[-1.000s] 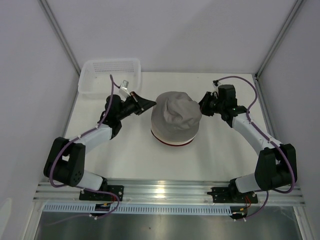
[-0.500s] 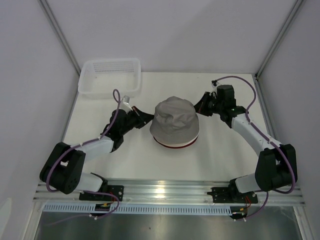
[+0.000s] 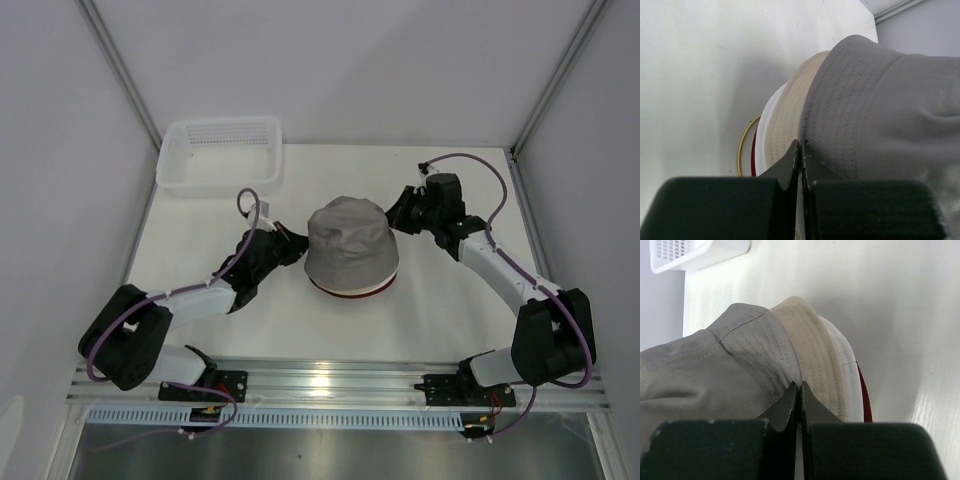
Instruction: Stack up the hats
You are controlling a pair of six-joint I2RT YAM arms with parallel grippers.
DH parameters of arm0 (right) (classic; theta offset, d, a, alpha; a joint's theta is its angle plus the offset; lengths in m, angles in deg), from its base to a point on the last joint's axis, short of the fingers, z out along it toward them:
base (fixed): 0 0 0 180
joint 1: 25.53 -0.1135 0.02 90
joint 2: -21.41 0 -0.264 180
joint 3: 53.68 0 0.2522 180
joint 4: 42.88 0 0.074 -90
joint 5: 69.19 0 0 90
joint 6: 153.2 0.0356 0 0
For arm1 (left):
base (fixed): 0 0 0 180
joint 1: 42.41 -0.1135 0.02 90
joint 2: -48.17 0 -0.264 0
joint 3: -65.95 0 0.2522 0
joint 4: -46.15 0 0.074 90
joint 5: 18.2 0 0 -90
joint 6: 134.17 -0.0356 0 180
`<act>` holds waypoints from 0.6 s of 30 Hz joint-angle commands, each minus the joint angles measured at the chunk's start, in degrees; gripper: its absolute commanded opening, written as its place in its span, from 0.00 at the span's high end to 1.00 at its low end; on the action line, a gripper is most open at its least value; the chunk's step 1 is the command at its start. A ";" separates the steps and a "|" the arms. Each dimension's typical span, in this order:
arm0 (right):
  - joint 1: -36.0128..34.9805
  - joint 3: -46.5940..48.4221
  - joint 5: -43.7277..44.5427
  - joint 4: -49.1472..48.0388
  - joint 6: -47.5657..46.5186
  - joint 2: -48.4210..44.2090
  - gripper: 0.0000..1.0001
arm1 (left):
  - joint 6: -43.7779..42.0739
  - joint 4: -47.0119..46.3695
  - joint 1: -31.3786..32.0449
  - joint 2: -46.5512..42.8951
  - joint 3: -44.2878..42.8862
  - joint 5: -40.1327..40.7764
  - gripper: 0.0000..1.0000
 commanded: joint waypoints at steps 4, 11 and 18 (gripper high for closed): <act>-0.11 1.52 5.96 3.68 -4.91 -0.99 0.88 | -8.09 9.40 1.11 -3.54 5.19 3.51 0.99; 3.04 10.12 11.67 11.93 -11.93 -5.47 0.01 | -16.10 22.49 -1.17 -16.54 -2.52 5.81 0.41; 9.20 15.06 19.75 18.01 -14.13 -12.14 0.01 | -20.06 45.31 -7.85 -28.59 -14.49 8.43 0.01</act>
